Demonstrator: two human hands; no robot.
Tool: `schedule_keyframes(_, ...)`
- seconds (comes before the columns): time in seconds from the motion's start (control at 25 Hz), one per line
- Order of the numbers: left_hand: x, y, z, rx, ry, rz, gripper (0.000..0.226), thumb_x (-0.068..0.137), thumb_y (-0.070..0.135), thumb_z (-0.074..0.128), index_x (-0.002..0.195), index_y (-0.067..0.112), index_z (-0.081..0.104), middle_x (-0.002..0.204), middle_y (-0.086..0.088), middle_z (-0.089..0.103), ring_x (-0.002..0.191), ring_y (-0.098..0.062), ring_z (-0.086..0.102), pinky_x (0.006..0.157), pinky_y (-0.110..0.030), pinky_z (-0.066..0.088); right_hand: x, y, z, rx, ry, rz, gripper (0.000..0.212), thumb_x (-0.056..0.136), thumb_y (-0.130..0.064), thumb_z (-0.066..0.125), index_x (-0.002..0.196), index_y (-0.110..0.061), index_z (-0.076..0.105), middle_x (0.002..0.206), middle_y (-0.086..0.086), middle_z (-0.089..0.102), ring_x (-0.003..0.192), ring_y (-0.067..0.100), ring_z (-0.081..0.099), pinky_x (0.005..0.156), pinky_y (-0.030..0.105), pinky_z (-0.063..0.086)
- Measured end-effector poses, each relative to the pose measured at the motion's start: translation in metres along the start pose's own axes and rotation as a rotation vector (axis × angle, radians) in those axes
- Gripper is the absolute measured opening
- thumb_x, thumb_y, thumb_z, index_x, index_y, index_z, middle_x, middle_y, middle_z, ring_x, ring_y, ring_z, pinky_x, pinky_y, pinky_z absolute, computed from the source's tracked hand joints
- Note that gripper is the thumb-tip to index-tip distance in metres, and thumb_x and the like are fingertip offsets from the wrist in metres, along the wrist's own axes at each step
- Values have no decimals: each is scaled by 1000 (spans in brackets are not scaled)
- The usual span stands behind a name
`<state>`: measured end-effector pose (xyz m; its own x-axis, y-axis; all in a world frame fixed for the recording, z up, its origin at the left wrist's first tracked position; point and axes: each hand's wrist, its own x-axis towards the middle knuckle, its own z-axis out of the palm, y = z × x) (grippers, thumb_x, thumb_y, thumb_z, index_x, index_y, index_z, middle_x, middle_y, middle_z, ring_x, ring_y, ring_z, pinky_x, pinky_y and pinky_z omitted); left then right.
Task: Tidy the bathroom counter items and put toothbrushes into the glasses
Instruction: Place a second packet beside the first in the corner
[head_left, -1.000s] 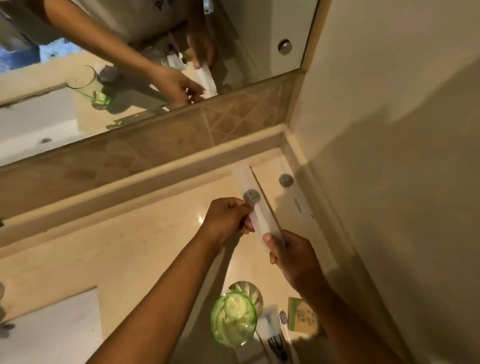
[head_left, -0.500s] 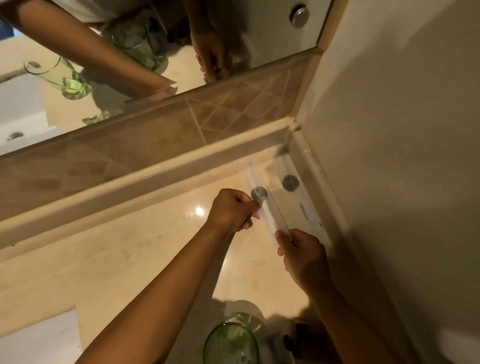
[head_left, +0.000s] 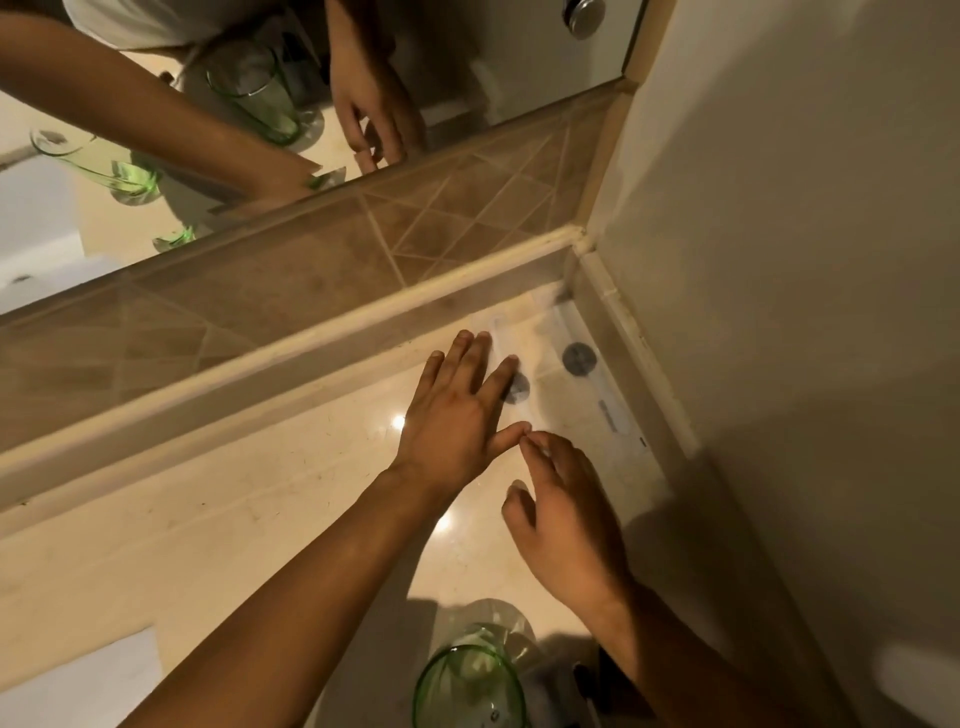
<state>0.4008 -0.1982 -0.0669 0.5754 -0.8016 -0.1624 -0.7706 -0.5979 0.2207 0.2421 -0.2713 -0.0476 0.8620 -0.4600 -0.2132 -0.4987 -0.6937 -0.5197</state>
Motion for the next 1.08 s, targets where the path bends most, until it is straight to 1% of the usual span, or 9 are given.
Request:
schedule_keyframes(0.08, 2, -2, 0, 14, -51, 0, 78, 94, 70, 42, 158, 28, 27, 169, -9, 15, 157, -28, 6, 127, -48, 8, -3, -5, 2, 19, -34, 47, 55, 98, -33, 48, 151, -20, 38, 154, -3, 36, 139, 13, 35, 111, 29, 41)
schedule_keyframes(0.2, 6, -3, -2, 16, -98, -1, 81, 95, 70, 39, 160, 25, 21, 170, -7, 9, 157, -26, 1, 127, -47, 2, -5, -3, 3, 29, -49, 59, 54, 99, -34, 48, 151, -22, 38, 156, -7, 29, 142, 10, 30, 114, 29, 38)
schedule_keyframes(0.32, 9, 2, 0, 18, -86, 8, 83, 95, 70, 38, 160, 22, 22, 170, -8, 10, 157, -26, 2, 127, -48, 1, -4, 3, 6, 55, -20, 70, 52, 97, -29, 52, 147, -21, 43, 155, -6, 34, 140, 12, 33, 112, 30, 42)
schedule_keyframes(0.48, 15, 8, 4, 41, -69, -9, 83, 95, 73, 33, 160, 21, 22, 170, -9, 12, 157, -29, 4, 126, -52, 3, 1, 13, 9, 46, 32, 61, 50, 92, -24, 60, 141, -15, 50, 148, 2, 44, 133, 19, 42, 101, 36, 52)
schedule_keyframes(0.68, 16, 10, 7, 43, -58, -15, 83, 95, 72, 33, 159, 20, 24, 169, -10, 14, 157, -30, 6, 126, -53, 4, 3, 17, 10, 51, 50, 43, 46, 92, -24, 61, 137, -15, 54, 147, 0, 45, 132, 17, 42, 96, 36, 55)
schedule_keyframes(0.8, 14, 10, 7, 16, -59, -25, 82, 96, 71, 34, 159, 19, 24, 169, -10, 14, 157, -30, 6, 126, -53, 3, 2, 20, 8, 77, 77, 20, 40, 91, -19, 63, 130, -14, 59, 145, 1, 48, 129, 17, 46, 91, 35, 58)
schedule_keyframes(0.92, 6, 13, 4, -63, -45, -45, 77, 98, 66, 36, 158, 18, 27, 168, -11, 17, 156, -29, 11, 126, -52, 8, -5, 24, 8, 104, 82, 8, 38, 91, -18, 64, 129, -15, 60, 145, 0, 46, 129, 18, 47, 89, 36, 58)
schedule_keyframes(1.0, -5, 15, -2, -143, -11, -52, 71, 100, 60, 39, 155, 16, 32, 166, -12, 24, 154, -31, 18, 124, -54, 16, -12, 26, 4, 145, 75, 54, 39, 92, -20, 64, 130, -19, 59, 145, -3, 42, 130, 16, 45, 94, 34, 56)
schedule_keyframes(1.08, -21, 16, -13, -255, 36, -84, 65, 101, 53, 42, 153, 13, 38, 163, -13, 32, 151, -30, 26, 122, -52, 24, -22, 31, -4, 166, 78, 60, 36, 91, -20, 62, 127, -17, 60, 142, -1, 44, 129, 18, 47, 101, 30, 51)
